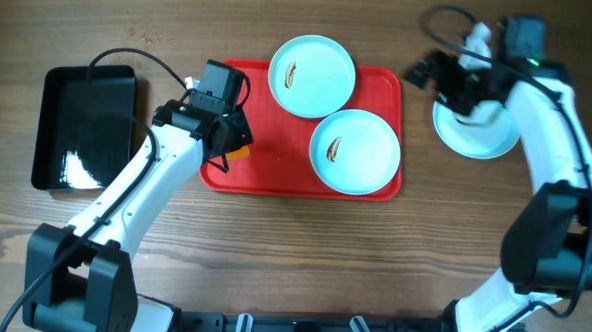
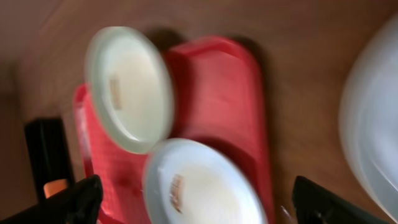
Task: Clean dirty plates on tray and stack at the side
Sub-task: 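Move the right gripper back to grip the lower-right plate rim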
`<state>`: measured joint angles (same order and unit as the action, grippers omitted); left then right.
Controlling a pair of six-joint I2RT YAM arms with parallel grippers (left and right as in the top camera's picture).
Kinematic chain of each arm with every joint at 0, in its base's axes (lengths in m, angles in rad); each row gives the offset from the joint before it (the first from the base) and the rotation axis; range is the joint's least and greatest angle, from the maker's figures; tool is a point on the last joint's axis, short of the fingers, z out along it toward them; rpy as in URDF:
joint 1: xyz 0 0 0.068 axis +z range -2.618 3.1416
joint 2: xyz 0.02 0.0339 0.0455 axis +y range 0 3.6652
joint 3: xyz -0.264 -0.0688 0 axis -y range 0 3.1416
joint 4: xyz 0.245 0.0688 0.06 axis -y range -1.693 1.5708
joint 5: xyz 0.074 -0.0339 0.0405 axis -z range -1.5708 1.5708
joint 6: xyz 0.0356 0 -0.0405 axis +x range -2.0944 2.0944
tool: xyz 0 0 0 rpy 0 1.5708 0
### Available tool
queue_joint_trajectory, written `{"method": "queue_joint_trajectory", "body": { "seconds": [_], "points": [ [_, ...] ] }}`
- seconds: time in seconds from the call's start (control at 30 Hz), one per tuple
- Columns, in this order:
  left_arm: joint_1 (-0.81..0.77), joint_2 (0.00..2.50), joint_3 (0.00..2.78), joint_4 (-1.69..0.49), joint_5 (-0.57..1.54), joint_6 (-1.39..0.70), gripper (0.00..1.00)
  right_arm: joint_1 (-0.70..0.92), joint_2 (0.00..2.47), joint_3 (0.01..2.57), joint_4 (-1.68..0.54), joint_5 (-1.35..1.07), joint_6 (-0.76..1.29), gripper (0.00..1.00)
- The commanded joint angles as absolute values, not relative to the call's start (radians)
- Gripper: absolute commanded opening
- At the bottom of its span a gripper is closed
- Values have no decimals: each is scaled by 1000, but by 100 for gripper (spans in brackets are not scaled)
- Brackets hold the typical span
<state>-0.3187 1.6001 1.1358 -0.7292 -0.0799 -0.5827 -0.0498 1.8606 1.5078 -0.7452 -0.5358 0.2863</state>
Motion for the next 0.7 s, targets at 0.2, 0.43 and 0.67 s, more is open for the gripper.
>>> {"method": "queue_joint_trajectory", "body": {
  "seconds": [0.2, 0.43, 0.67],
  "points": [
    [-317, 1607, 1129, -727, -75, -591, 4, 285, 1911, 1609, -625, 56, 186, 77],
    [-317, 1607, 1129, -732, -75, -591, 4, 325, 2082, 1609, -539, 106, 319, 69],
    [-317, 1607, 1129, -732, -75, -591, 4, 326, 2172, 1609, -488, -19, 348, 66]
  ]
}}
